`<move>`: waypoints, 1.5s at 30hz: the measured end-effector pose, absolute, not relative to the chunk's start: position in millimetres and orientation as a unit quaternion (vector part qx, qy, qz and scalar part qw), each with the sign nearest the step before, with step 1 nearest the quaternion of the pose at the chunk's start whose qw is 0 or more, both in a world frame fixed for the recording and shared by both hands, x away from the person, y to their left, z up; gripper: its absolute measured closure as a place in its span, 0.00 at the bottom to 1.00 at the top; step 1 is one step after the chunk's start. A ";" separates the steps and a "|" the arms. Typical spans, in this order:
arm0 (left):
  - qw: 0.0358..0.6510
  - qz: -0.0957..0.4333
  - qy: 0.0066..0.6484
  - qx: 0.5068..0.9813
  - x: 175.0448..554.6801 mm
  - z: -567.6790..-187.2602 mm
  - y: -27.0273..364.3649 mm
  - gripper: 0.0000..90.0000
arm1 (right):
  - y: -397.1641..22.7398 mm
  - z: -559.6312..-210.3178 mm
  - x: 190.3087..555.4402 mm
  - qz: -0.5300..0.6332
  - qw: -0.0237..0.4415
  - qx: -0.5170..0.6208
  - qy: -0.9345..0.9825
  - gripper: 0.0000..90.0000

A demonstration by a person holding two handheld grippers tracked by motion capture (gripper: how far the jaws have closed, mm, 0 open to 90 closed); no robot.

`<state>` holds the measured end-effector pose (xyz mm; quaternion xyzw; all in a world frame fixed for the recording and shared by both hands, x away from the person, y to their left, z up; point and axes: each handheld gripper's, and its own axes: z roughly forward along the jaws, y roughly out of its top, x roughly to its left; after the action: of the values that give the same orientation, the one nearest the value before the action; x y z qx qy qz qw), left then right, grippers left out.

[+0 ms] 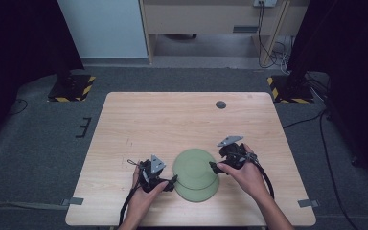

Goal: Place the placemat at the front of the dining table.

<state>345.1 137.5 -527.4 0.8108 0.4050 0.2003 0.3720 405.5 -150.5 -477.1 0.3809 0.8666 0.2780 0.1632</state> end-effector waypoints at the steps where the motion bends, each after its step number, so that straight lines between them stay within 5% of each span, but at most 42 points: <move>1: 0.372 0.200 0.404 0.811 345.1 -527.3 137.4 0.02 | -147.7 -477.4 409.1 0.273 0.162 0.377 0.870 0.09; 10: 0.373 0.208 0.406 0.808 345.4 -526.2 135.8 0.03 | -130.5 -488.9 436.0 0.253 0.122 0.367 0.887 0.21; 45: 0.365 0.206 0.409 0.810 346.1 -530.4 131.5 0.00 | -120.7 -512.8 456.8 0.282 0.010 0.383 0.880 0.16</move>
<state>346.1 131.5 -530.4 0.8105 0.4088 0.2063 0.3653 456.8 -120.7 -512.8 0.3825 0.8796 0.2825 0.0104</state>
